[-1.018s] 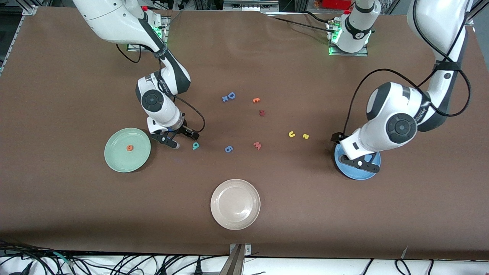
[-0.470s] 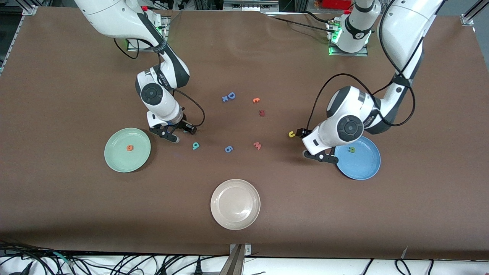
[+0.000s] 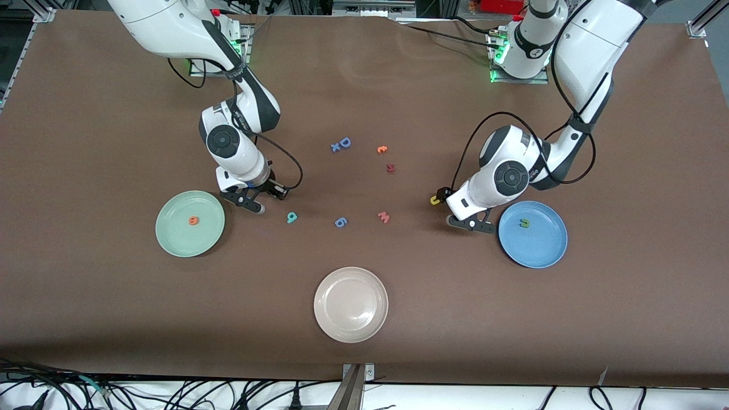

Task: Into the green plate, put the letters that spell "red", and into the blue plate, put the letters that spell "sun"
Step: 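Grasp the teal r with the right gripper while the left gripper moves back, then drop the r on the green plate while the left gripper grasps the 2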

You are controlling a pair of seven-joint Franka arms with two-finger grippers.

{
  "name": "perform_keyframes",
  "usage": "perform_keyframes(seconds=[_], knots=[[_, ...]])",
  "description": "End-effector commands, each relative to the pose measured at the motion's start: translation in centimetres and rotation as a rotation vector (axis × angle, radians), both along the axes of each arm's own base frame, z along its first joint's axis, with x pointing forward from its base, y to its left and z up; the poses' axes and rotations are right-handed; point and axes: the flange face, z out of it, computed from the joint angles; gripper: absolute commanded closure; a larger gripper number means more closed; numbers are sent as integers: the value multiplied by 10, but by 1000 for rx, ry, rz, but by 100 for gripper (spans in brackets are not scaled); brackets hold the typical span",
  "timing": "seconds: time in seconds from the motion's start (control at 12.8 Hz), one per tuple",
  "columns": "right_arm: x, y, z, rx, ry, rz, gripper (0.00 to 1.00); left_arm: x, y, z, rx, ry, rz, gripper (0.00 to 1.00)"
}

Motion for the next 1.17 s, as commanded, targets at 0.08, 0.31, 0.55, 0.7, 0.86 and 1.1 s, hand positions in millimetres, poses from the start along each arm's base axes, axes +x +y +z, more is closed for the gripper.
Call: perform_keyframes(seconds=[0.08, 0.31, 0.55, 0.7, 0.86, 1.1], knots=[[-7, -3, -1, -1, 0, 21, 85, -12, -3, 16, 15, -25, -11, 0], [2, -9, 14, -2, -11, 20, 87, -12, -5, 15, 88, -81, -88, 1], [27, -35, 63, -46, 51, 47, 87, -23, -22, 10, 74, -142, -52, 4], [43, -67, 79, -51, 69, 95, 87, -26, -19, 6, 92, -157, -77, 5], [55, -103, 88, -51, 71, 157, 87, -31, -17, 3, 97, -151, -83, 6], [69, -178, 84, -105, 68, 267, 87, -34, -11, -2, 126, -160, -128, 11]])
